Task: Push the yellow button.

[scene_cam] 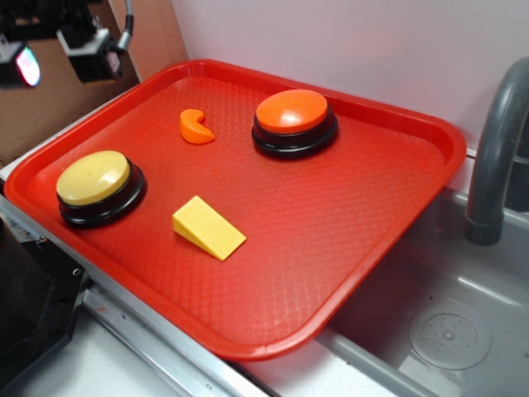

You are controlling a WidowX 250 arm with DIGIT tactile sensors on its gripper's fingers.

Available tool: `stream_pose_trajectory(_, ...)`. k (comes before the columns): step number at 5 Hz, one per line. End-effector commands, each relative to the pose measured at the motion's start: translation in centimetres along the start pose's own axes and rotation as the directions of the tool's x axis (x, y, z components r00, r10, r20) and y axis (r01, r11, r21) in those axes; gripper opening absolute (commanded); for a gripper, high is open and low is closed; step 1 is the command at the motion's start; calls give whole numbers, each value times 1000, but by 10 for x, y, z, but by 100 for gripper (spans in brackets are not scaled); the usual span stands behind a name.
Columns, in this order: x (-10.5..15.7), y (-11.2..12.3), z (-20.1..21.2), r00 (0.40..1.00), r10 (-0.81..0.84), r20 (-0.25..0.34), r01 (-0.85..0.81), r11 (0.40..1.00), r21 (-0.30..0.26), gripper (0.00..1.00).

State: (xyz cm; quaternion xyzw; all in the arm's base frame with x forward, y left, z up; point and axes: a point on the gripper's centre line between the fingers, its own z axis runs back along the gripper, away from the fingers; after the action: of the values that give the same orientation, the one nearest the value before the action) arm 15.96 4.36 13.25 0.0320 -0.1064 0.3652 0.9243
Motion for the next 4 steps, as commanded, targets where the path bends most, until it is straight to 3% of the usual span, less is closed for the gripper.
stream_pose_trajectory(1,0,19,-30,997,68,-41,-68,998,-3,100)
stream_pose_trajectory(2,10,30,-46,996,-7,-83,12,999,50,100)
stream_pose_trajectory(4,3,38,-85,991,-6,-135,23,991,130,100)
